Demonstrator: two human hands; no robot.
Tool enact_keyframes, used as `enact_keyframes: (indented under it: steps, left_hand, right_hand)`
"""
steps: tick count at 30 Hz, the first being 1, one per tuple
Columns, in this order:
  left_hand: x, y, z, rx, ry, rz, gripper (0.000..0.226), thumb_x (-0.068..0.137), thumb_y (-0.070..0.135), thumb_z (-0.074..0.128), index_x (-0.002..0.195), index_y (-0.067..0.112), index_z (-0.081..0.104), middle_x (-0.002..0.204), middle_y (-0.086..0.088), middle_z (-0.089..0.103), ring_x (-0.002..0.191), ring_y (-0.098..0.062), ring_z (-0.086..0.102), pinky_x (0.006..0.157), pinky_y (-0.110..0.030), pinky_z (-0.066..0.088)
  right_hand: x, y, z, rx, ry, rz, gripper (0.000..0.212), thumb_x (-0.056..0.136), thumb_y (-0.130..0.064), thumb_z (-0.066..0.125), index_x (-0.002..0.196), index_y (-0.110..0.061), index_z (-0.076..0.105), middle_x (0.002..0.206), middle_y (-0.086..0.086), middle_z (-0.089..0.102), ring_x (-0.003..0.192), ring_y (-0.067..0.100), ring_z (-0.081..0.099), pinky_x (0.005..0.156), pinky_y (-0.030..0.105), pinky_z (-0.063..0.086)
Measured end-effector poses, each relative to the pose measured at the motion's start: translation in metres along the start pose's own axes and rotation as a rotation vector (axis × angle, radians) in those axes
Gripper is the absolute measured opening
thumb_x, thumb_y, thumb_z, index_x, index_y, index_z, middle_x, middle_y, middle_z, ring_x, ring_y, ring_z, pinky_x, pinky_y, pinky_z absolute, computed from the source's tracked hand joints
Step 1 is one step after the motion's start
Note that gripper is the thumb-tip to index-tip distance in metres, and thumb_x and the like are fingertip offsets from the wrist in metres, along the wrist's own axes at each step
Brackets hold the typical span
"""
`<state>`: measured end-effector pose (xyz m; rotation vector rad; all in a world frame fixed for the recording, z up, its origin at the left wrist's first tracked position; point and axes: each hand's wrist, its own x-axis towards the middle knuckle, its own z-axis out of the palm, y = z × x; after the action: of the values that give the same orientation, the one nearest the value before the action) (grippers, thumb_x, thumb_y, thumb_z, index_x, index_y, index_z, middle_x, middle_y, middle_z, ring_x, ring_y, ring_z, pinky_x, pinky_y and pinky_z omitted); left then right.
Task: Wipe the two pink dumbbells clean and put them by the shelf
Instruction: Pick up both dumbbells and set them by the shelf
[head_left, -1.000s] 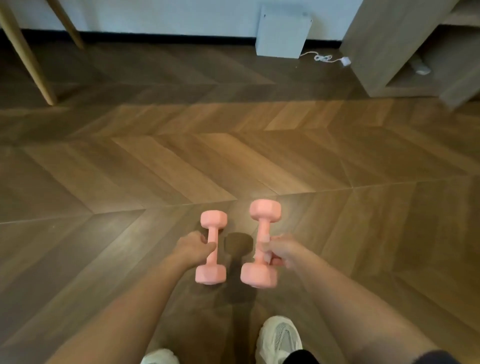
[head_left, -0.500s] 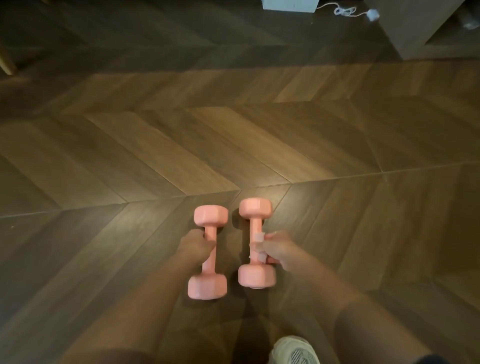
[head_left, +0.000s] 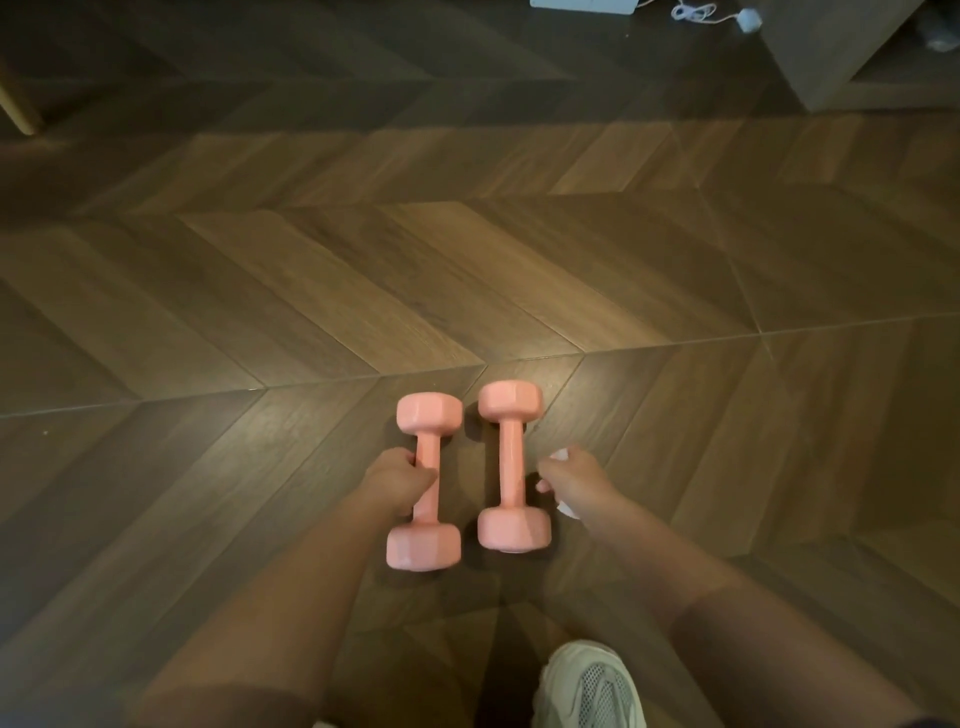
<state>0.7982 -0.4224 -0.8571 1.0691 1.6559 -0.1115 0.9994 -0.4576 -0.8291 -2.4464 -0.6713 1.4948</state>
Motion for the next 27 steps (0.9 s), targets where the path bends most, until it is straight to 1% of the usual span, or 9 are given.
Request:
enact_keyframes:
  steps: [3, 8, 13, 16, 18, 20, 22, 24, 27]
  left_hand:
    - [0.008, -0.002, -0.004, -0.092, -0.041, 0.002, 0.023, 0.099, 0.022, 0.058, 0.112, 0.004, 0.059, 0.101, -0.009, 0.06, 0.094, -0.025, 0.059, 0.075, -0.036, 0.052]
    - [0.021, -0.012, -0.007, -0.216, -0.079, -0.003, 0.016, 0.094, 0.021, 0.067, 0.104, 0.008, 0.067, 0.105, -0.012, 0.07, 0.098, -0.025, 0.068, 0.087, -0.042, 0.058]
    - [0.005, 0.006, -0.011, -0.33, -0.052, -0.015, 0.003, 0.093, 0.014, 0.068, 0.094, 0.012, 0.067, 0.101, -0.013, 0.072, 0.093, -0.023, 0.069, 0.072, -0.034, 0.057]
    - [-0.018, 0.031, -0.022, -0.317, -0.066, -0.025, 0.006, 0.093, 0.015, 0.068, 0.097, 0.011, 0.067, 0.1, -0.011, 0.072, 0.095, -0.024, 0.069, 0.071, -0.033, 0.056]
    - [-0.039, 0.054, -0.029, -0.301, -0.078, -0.028, 0.008, 0.093, 0.014, 0.067, 0.1, 0.01, 0.067, 0.1, -0.011, 0.072, 0.092, -0.022, 0.069, 0.07, -0.03, 0.056]
    - [-0.065, 0.082, -0.038, -0.284, -0.091, -0.025, 0.004, 0.093, 0.012, 0.067, 0.096, 0.014, 0.066, 0.096, -0.008, 0.071, 0.086, -0.017, 0.068, 0.062, -0.024, 0.054]
    - [-0.089, 0.117, -0.047, -0.271, -0.103, -0.044, 0.004, 0.093, 0.012, 0.067, 0.096, 0.014, 0.066, 0.094, -0.006, 0.071, 0.083, -0.014, 0.068, 0.058, -0.02, 0.052]
    - [-0.116, 0.152, -0.055, -0.253, -0.145, -0.054, 0.012, 0.093, 0.015, 0.067, 0.104, 0.009, 0.067, 0.097, -0.008, 0.071, 0.086, -0.016, 0.068, 0.061, -0.022, 0.053]
    - [-0.157, 0.224, -0.067, -0.252, -0.164, -0.087, 0.005, 0.094, 0.016, 0.066, 0.097, 0.012, 0.067, 0.095, -0.009, 0.072, 0.083, -0.015, 0.068, 0.061, -0.021, 0.052]
  right_hand:
    - [0.005, -0.003, 0.004, -0.035, -0.16, -0.033, 0.041, 0.092, -0.031, 0.067, 0.128, -0.014, 0.056, 0.11, 0.002, 0.058, 0.102, 0.017, 0.055, 0.088, 0.031, 0.046]
    - [0.024, 0.004, 0.017, 0.098, -0.239, -0.017, 0.03, 0.089, -0.019, 0.073, 0.117, -0.013, 0.066, 0.114, 0.005, 0.065, 0.11, 0.02, 0.059, 0.094, 0.032, 0.047]
    - [0.018, 0.006, 0.009, -0.004, -0.306, 0.013, 0.037, 0.091, -0.023, 0.07, 0.126, -0.012, 0.063, 0.118, 0.006, 0.066, 0.109, 0.021, 0.061, 0.099, 0.04, 0.049]
    - [0.0, -0.001, -0.011, 0.088, -0.351, 0.054, 0.036, 0.093, -0.024, 0.067, 0.126, -0.013, 0.059, 0.122, 0.005, 0.064, 0.109, 0.019, 0.06, 0.09, 0.034, 0.049]
    - [-0.014, -0.01, -0.032, 0.134, -0.388, 0.054, 0.04, 0.092, -0.025, 0.068, 0.129, -0.012, 0.06, 0.122, 0.004, 0.065, 0.112, 0.019, 0.061, 0.096, 0.036, 0.049]
    - [-0.031, -0.025, -0.06, 0.137, -0.407, 0.039, 0.039, 0.091, -0.028, 0.069, 0.127, -0.014, 0.062, 0.119, 0.003, 0.066, 0.111, 0.019, 0.062, 0.098, 0.038, 0.049]
    - [-0.052, -0.046, -0.095, 0.137, -0.421, 0.03, 0.034, 0.093, -0.028, 0.068, 0.123, -0.014, 0.063, 0.117, 0.003, 0.066, 0.109, 0.019, 0.061, 0.086, 0.03, 0.05]
    - [-0.076, -0.066, -0.132, 0.153, -0.428, 0.037, 0.034, 0.093, -0.029, 0.067, 0.123, -0.015, 0.063, 0.116, 0.002, 0.067, 0.108, 0.019, 0.061, 0.074, 0.026, 0.048]
    - [-0.108, -0.102, -0.204, 0.175, -0.413, 0.043, 0.033, 0.093, -0.03, 0.068, 0.122, -0.017, 0.065, 0.108, -0.001, 0.068, 0.098, 0.013, 0.062, 0.07, 0.025, 0.047]
